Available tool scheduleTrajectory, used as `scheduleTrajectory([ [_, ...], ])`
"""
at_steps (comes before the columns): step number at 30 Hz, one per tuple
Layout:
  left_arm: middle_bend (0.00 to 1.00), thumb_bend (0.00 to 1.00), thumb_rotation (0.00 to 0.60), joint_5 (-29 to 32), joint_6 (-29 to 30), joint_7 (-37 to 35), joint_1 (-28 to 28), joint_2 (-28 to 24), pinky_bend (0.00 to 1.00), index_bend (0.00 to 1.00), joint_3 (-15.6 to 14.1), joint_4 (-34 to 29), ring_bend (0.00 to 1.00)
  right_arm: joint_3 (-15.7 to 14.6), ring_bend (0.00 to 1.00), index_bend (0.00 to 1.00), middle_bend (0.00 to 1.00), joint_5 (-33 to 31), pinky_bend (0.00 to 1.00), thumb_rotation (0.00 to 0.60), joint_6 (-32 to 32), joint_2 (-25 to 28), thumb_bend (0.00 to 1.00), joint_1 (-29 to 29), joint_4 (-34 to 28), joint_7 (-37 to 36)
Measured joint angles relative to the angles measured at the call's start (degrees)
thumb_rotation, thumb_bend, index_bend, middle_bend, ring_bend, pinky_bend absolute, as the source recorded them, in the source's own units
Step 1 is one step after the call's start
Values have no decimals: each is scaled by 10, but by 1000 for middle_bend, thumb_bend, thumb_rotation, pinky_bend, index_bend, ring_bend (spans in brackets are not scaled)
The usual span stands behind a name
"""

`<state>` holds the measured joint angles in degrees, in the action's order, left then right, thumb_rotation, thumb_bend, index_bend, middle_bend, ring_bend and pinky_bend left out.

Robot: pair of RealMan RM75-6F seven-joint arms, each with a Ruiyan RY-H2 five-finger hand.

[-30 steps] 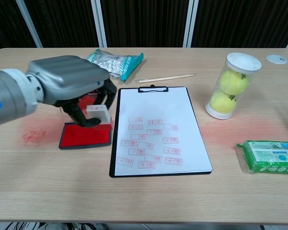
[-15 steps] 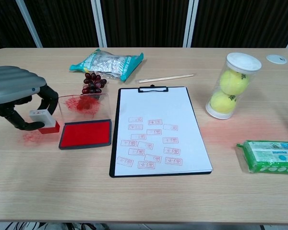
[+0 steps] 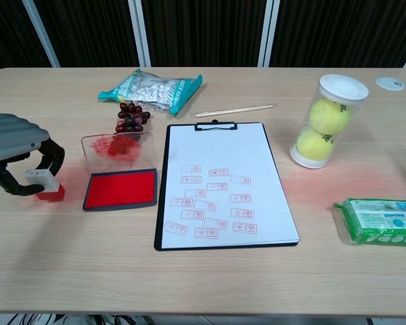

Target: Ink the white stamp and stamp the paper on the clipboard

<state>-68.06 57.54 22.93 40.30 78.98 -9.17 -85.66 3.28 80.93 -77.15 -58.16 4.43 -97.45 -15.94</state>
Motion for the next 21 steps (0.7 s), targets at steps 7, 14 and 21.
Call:
scheduleTrajectory([
  [7, 748, 461, 600, -16, -12, -17, -10, 6, 1000, 697, 8, 20, 945, 0, 0, 68, 0, 0, 135, 600, 0, 0, 177, 0, 0, 2],
  [14, 721, 444, 600, -23, -22, -21, -15, 6, 1000, 670, 18, 24, 945, 0, 0, 68, 0, 0, 135, 600, -1, 0, 178, -1, -1, 3],
  [21, 685, 421, 600, -23, -30, -15, -20, 6, 1000, 629, 26, 26, 945, 0, 0, 68, 0, 0, 135, 600, -1, 0, 177, -1, -1, 4],
])
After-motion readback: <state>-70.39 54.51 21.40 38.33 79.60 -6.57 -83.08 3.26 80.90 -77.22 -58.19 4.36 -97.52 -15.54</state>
